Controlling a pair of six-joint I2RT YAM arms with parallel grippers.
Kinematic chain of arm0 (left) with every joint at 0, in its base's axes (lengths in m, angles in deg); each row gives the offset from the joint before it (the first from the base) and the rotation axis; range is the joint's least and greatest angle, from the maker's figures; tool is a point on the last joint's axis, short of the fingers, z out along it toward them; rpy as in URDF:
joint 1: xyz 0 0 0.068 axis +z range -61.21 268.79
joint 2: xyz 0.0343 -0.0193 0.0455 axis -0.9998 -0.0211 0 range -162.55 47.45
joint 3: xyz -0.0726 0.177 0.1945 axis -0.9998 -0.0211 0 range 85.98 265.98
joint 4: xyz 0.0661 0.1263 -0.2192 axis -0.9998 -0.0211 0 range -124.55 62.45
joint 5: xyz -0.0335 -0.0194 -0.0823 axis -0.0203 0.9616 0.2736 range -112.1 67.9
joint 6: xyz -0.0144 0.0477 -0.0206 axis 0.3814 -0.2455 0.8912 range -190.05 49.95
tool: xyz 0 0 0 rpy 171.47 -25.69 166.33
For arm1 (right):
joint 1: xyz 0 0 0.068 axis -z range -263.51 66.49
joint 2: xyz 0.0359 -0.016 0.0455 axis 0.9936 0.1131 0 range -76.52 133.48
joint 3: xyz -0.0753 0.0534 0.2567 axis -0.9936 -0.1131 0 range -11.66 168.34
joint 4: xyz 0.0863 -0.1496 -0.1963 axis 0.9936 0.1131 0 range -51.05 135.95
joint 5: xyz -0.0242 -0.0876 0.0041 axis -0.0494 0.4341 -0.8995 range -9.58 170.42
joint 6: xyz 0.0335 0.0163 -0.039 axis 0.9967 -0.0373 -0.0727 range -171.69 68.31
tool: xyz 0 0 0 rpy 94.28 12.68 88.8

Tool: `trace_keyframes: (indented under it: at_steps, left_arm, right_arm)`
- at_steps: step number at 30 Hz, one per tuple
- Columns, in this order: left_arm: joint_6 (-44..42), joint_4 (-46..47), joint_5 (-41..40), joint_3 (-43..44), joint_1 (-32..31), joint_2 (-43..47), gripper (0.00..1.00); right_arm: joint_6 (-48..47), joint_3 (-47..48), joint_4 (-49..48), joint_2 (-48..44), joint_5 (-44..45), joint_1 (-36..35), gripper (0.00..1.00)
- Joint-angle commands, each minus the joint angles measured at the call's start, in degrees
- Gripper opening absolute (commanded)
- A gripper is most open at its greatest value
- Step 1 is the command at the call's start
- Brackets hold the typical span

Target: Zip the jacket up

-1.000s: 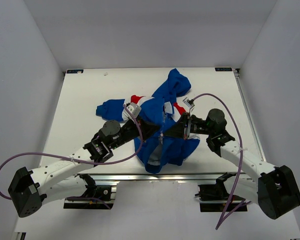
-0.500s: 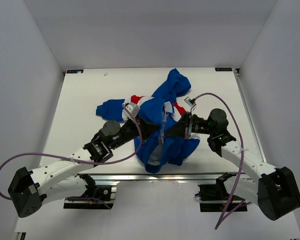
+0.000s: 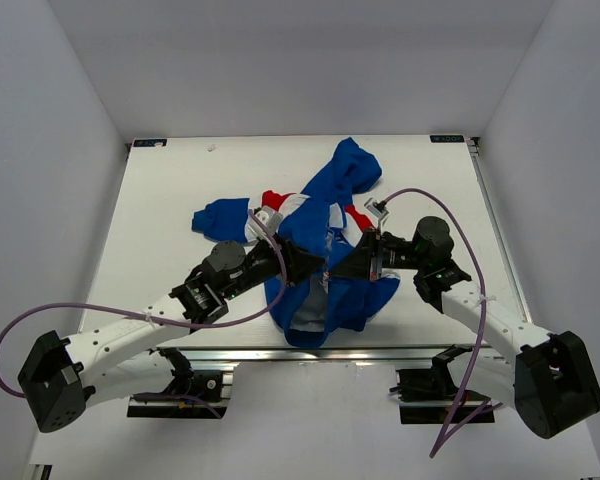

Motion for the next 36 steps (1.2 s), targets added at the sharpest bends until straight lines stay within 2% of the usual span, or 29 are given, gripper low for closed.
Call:
trace_keyframes:
  at_steps: [1,16,21,25,27,36]
  left_arm:
    - [0.54,-1.70,1.47,2.34,-0.35,-0.12,0.53]
    - [1.68,-5.57,3.49,1.81,-0.35,0.76,0.53]
    - [1.77,-5.83,3.67,2.07,-0.35,0.50,0.38]
    - [1.59,-5.92,3.93,2.33,-0.35,0.06,0.17]
    - [1.51,-6.10,4.02,2.51,-0.35,-0.12,0.13]
    - [1.33,-6.36,5.77,3.04,-0.35,-0.12,0.10]
  right_arm:
    - [-2.47,2.48,2.33,-0.12,1.09,0.20,0.00]
    - [-1.94,1.43,3.30,-0.91,4.26,0.20,0.00]
    - [-2.03,1.51,3.30,-0.74,3.29,0.29,0.00]
    - [-2.12,1.25,3.22,-1.08,2.23,0.20,0.00]
    - [-2.38,1.08,3.13,-1.17,2.06,0.20,0.00]
    - [-4.75,0.90,4.01,-0.38,-0.14,0.29,0.00]
